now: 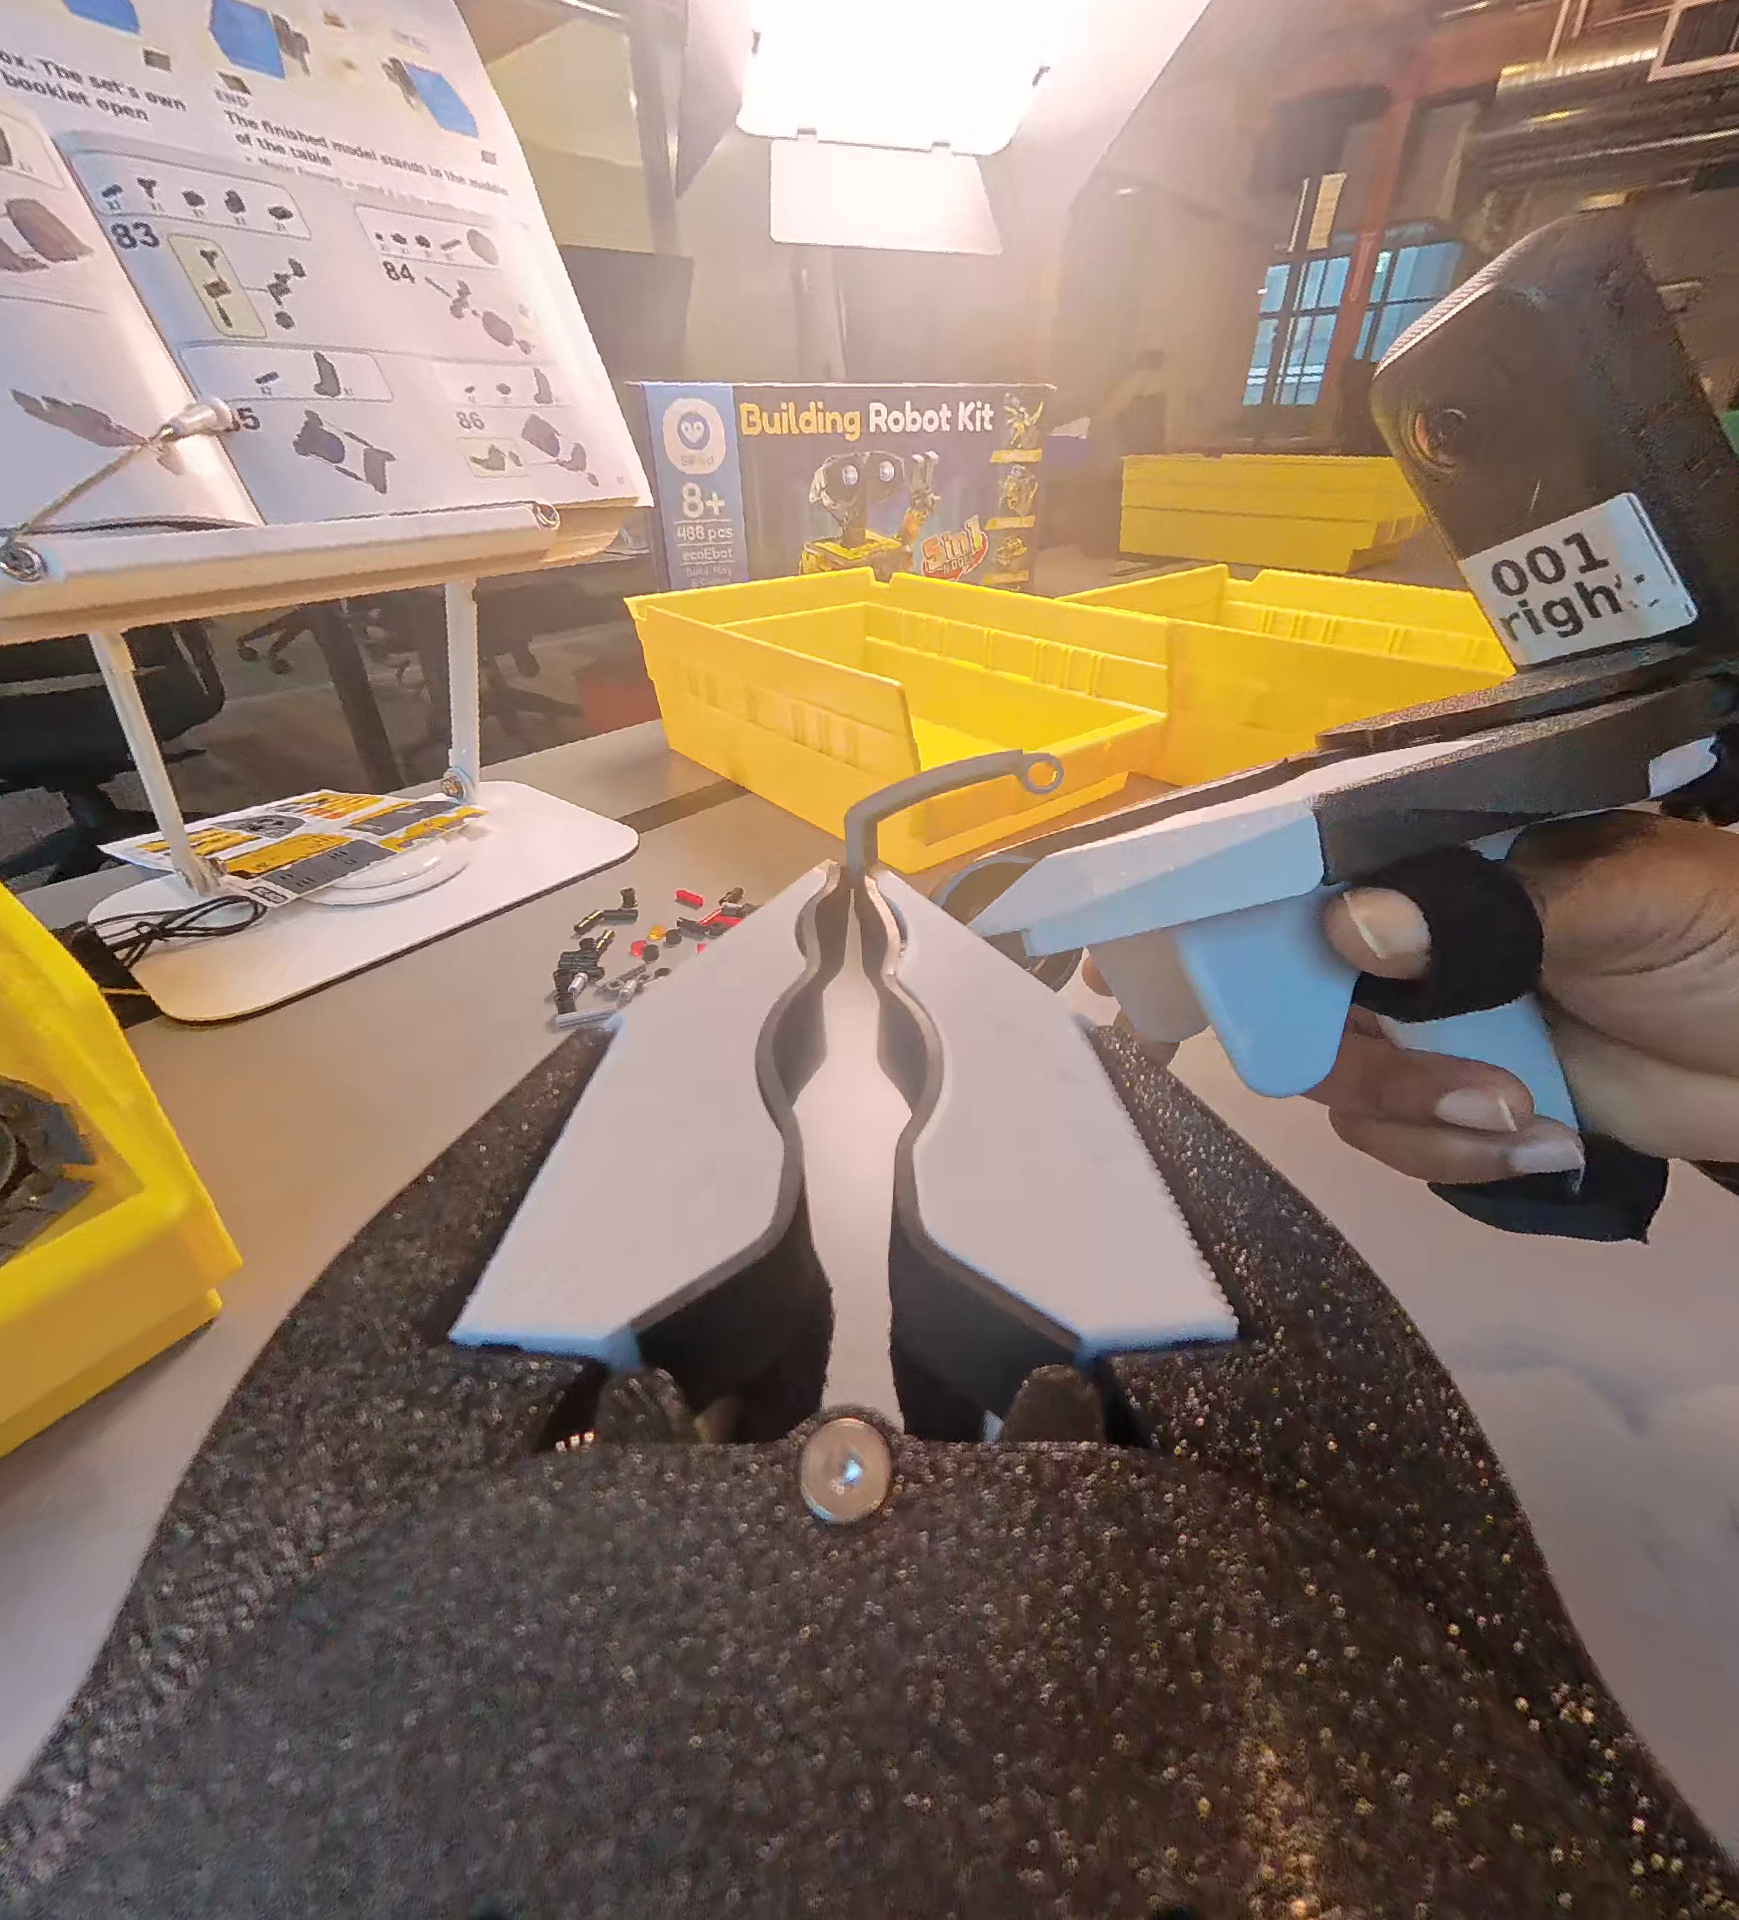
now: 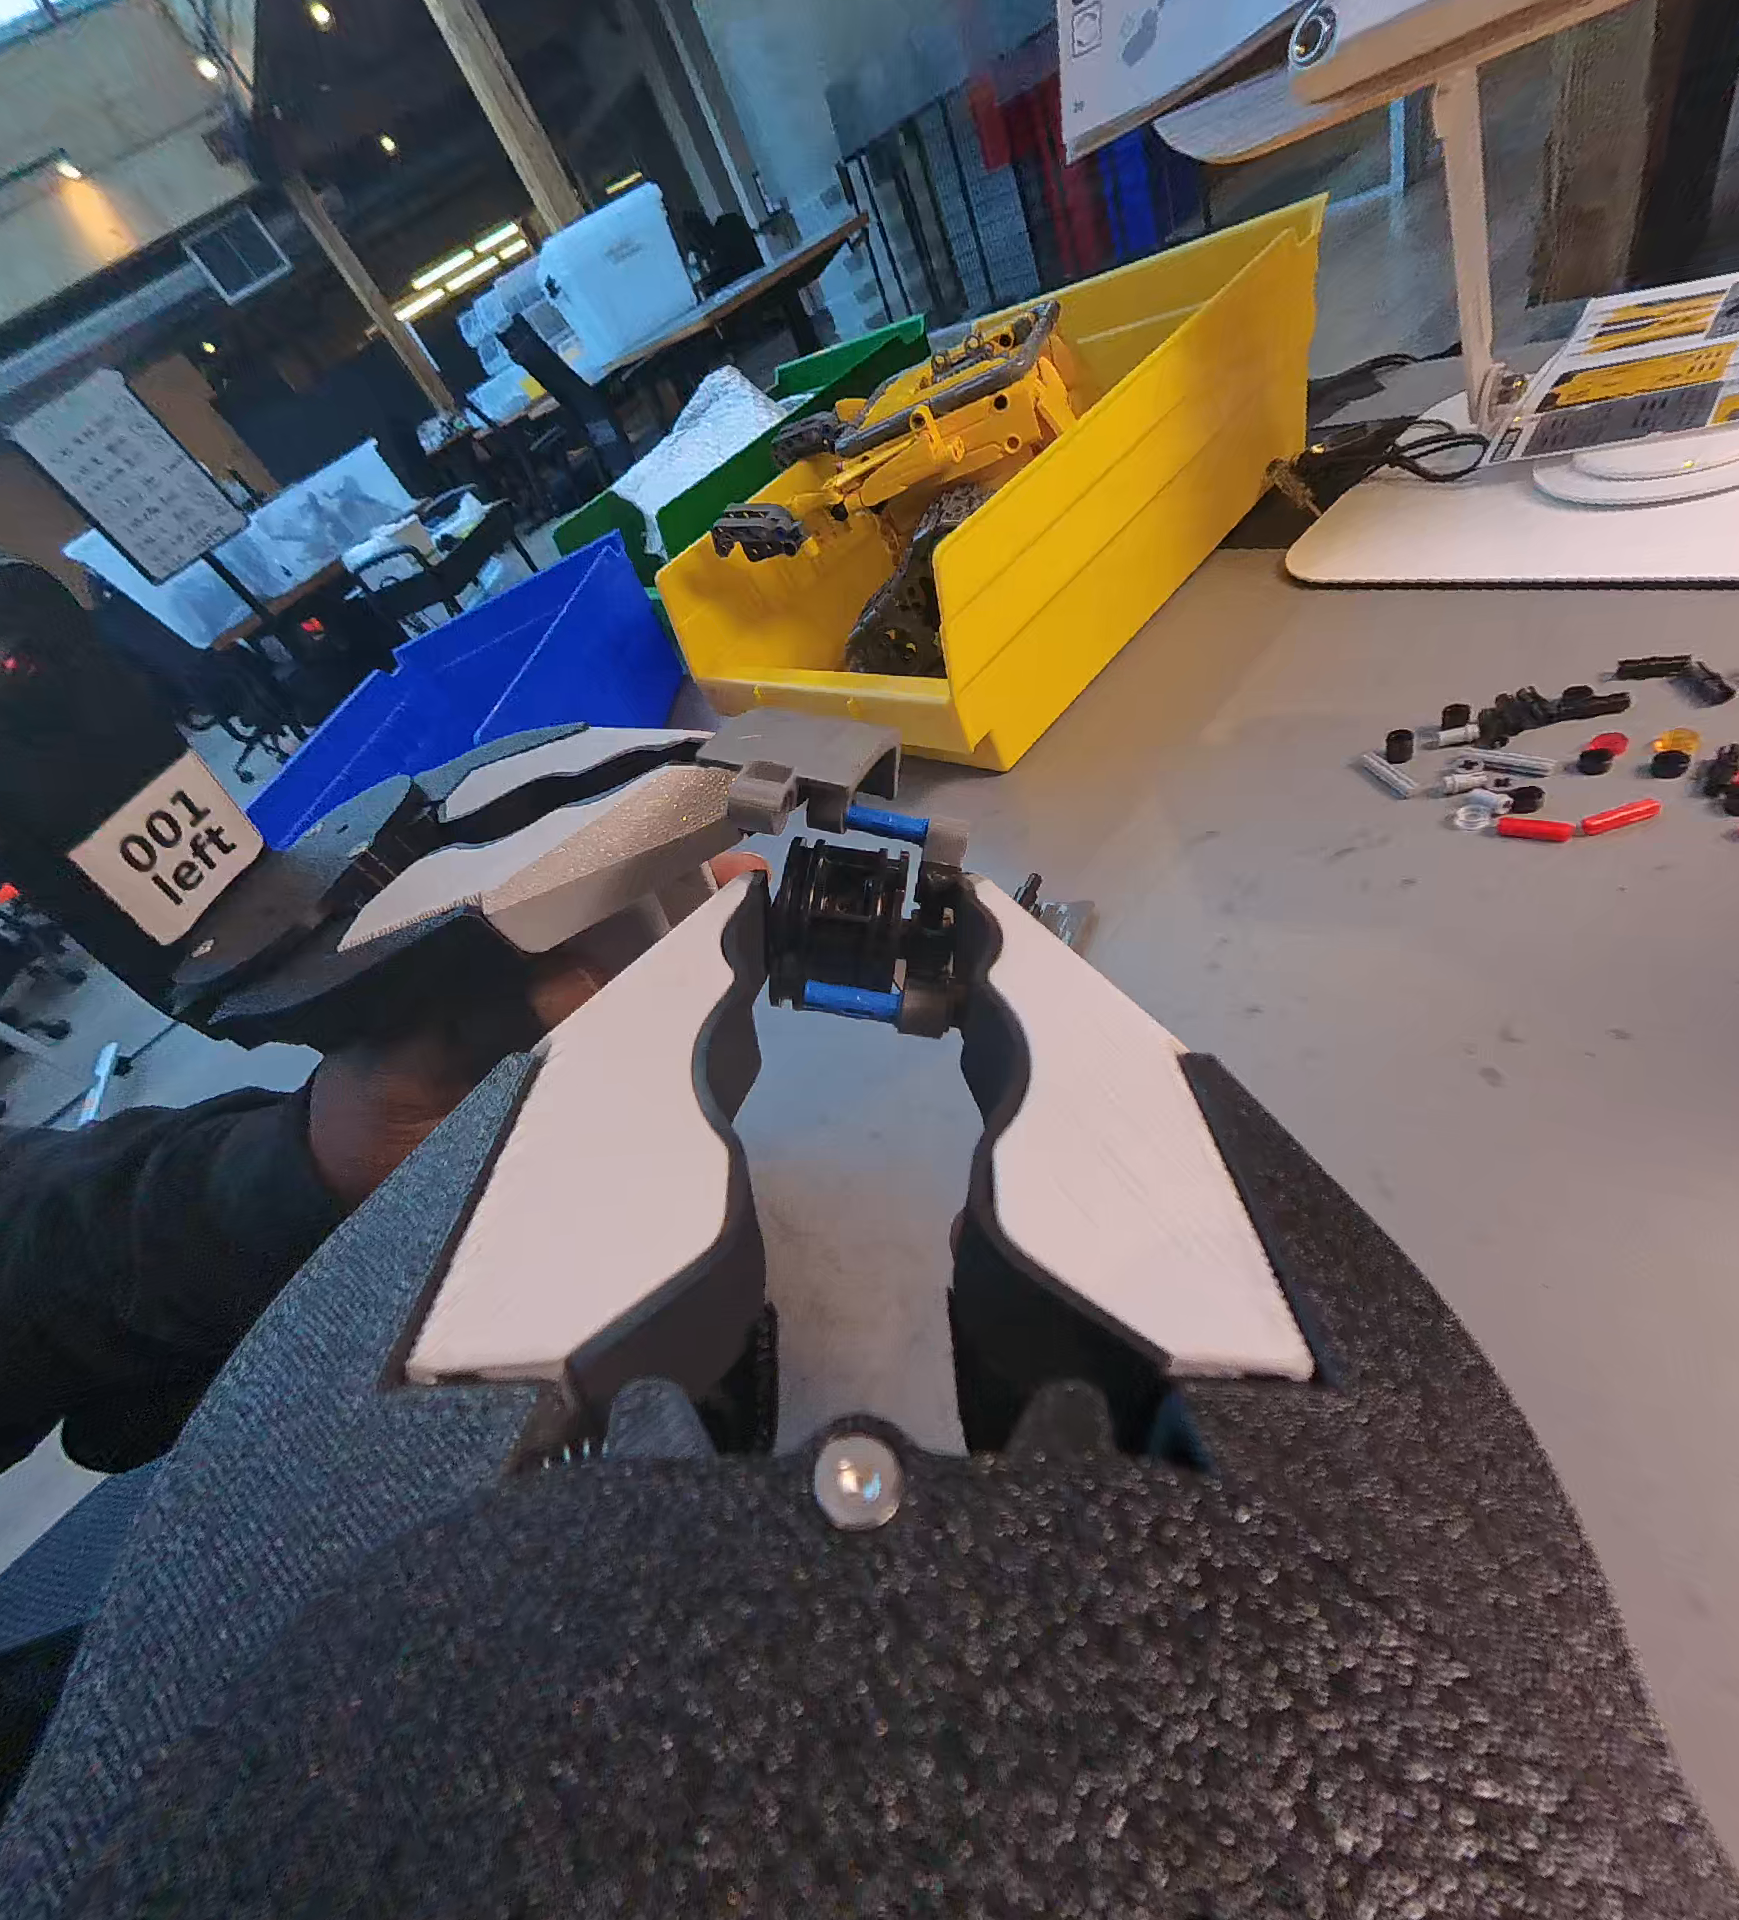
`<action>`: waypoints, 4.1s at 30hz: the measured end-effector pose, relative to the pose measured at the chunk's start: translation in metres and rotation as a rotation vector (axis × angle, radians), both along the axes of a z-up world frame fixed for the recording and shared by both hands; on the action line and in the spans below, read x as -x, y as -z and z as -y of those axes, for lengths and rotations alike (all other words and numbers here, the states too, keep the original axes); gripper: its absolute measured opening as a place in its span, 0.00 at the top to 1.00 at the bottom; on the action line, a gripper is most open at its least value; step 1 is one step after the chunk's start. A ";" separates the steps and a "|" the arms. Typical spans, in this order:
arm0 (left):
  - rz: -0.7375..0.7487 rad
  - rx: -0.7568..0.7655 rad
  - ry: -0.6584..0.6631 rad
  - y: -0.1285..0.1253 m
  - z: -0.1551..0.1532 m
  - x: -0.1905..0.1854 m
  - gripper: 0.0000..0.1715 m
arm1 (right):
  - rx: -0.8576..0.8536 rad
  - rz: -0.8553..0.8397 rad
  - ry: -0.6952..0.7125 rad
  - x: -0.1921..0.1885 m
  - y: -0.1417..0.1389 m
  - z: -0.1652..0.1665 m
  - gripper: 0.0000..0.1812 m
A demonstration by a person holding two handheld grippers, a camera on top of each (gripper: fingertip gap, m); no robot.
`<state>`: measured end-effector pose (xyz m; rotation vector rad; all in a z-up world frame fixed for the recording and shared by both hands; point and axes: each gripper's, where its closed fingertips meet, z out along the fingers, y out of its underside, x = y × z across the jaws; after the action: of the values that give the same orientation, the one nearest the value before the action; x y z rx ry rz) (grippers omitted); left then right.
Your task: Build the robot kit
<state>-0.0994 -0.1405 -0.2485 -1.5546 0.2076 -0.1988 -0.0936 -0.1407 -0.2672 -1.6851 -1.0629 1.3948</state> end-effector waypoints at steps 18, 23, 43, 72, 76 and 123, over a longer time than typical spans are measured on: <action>-0.127 -0.110 0.012 -0.014 0.004 -0.009 1.00 | 0.344 -0.135 -0.106 -0.002 -0.012 0.014 0.81; -0.089 -0.180 0.063 -0.026 0.010 -0.013 1.00 | 0.567 -0.247 -0.170 -0.004 -0.025 0.020 0.81; 0.073 -0.227 0.214 -0.035 0.018 -0.018 1.00 | 0.565 -0.329 -0.218 -0.011 -0.034 0.022 0.81; -0.369 -0.233 0.157 -0.041 0.037 -0.028 0.97 | 0.086 -0.345 -0.252 -0.017 -0.047 0.033 0.81; -0.366 -0.224 0.177 -0.039 0.039 -0.030 0.98 | -0.244 -0.321 -0.192 -0.020 -0.048 0.032 0.81; 0.069 0.403 0.665 0.052 0.053 -0.067 0.81 | -1.107 0.065 -0.468 -0.040 0.027 0.057 0.69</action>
<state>-0.0327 -0.1936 -0.3004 -1.8270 0.6603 -0.8566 -0.0534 -0.1976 -0.2939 -0.6819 -1.8706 0.6948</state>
